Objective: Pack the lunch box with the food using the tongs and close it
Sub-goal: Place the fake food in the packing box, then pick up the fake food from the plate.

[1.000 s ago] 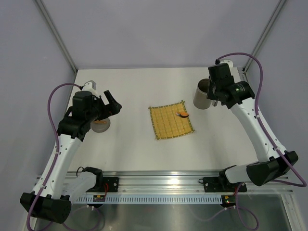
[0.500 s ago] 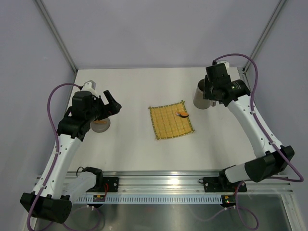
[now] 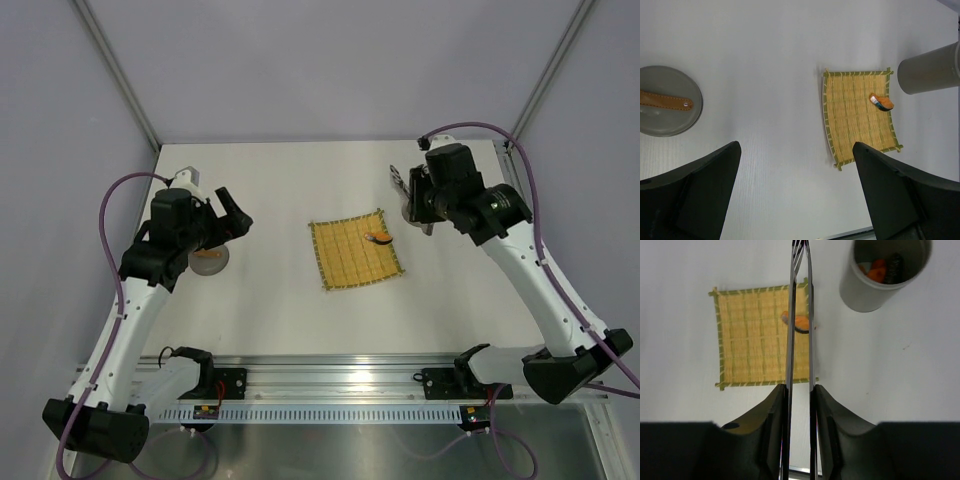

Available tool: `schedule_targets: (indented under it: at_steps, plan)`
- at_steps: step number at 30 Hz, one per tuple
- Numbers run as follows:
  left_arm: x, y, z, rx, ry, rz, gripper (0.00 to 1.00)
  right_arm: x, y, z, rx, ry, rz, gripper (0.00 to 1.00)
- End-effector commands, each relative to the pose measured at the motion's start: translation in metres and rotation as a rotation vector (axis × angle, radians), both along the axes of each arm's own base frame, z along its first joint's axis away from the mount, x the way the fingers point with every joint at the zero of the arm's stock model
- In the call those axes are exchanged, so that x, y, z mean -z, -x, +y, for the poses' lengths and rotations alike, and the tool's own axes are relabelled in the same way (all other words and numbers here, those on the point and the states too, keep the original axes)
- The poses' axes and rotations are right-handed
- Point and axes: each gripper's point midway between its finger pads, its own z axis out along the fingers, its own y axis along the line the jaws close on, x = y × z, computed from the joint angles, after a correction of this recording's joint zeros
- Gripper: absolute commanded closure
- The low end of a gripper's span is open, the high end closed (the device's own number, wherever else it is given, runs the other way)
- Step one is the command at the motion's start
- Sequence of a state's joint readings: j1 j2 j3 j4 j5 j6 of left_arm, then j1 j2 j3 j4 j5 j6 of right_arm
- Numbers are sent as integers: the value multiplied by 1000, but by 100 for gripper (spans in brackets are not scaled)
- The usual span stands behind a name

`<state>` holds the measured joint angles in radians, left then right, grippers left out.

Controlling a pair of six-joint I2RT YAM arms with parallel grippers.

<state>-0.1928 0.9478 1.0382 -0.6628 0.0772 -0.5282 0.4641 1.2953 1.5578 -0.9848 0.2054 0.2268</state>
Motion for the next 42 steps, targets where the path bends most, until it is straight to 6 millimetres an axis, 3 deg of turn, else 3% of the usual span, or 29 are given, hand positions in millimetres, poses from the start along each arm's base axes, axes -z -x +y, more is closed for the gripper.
schedule_targets:
  at_steps: [1,5,11,23,31,42]
  plan:
    - [-15,-9,-3,6,23,-52,1,22,16,24,-127,40,64,63]
    - [-14,-10,-4,5,29,-48,1,64,22,34,-127,55,157,63]
    - [-12,-8,-2,2,23,-45,1,106,23,36,-84,61,237,63]
    - [-14,-5,-2,6,23,-53,1,133,11,34,-60,126,273,64]
    - [-14,-3,-3,11,23,-52,1,123,-2,34,-31,130,223,66]
    - [-14,-3,-3,16,25,-56,1,144,10,37,-61,157,313,69]
